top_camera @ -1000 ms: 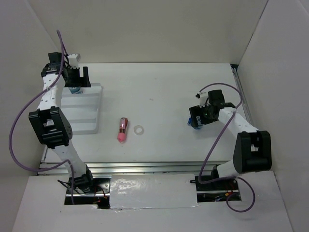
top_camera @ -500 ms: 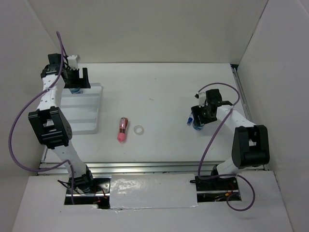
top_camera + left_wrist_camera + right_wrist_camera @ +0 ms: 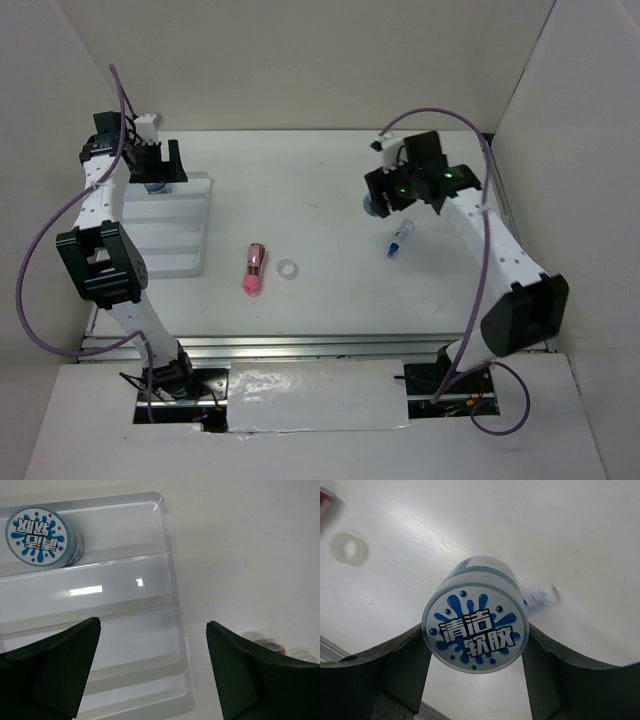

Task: Sort the stationery into containers
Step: Pick up the stationery from the center of the board, then place the stationery at the center of the board.

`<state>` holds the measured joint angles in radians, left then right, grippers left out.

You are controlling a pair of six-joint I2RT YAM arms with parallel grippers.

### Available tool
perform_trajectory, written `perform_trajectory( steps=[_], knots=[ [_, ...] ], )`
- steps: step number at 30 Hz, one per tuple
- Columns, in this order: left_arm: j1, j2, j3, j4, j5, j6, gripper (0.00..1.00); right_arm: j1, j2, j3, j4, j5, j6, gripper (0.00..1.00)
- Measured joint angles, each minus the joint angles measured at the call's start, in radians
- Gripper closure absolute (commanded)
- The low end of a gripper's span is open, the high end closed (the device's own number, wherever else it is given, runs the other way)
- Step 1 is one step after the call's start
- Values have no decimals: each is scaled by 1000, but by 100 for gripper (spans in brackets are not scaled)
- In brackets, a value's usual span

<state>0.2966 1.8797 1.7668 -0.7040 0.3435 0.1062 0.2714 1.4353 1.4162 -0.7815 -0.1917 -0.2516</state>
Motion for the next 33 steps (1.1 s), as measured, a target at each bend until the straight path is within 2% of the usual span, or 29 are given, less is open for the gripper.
perform_trajectory(
  steps=[7, 11, 14, 15, 16, 18, 22, 26, 29, 33],
  knots=[
    [0, -33, -23, 1, 43, 19, 1, 238, 493, 302, 47, -28, 76, 66],
    [0, -63, -57, 1, 57, 28, 1, 312, 685, 367, 63, -22, 98, 59],
    [0, -77, -89, 0, 69, 45, 1, 347, 763, 428, 47, -16, 103, 48],
    [-1, -79, -99, 0, 75, 50, 1, 354, 771, 450, 49, -14, 103, 34],
    [-2, -79, -108, 1, 80, 52, 1, 359, 777, 470, 54, -13, 104, 25],
    [-5, -86, -138, 10, 98, 57, 1, 365, 779, 484, 61, -7, 108, 0],
    [-32, -134, -225, 24, 141, 80, 1, 365, 773, 478, 61, -8, 115, 0],
    [-139, -204, -278, 47, 142, 98, 1, 334, 682, 409, 56, -47, 148, 0],
    [-306, -244, -285, 67, 124, 105, 1, 260, 542, 355, 43, -88, 163, 0],
    [-509, -245, -293, 101, 59, 104, 1, 85, 253, 196, 62, -116, 169, 0]
  ],
)
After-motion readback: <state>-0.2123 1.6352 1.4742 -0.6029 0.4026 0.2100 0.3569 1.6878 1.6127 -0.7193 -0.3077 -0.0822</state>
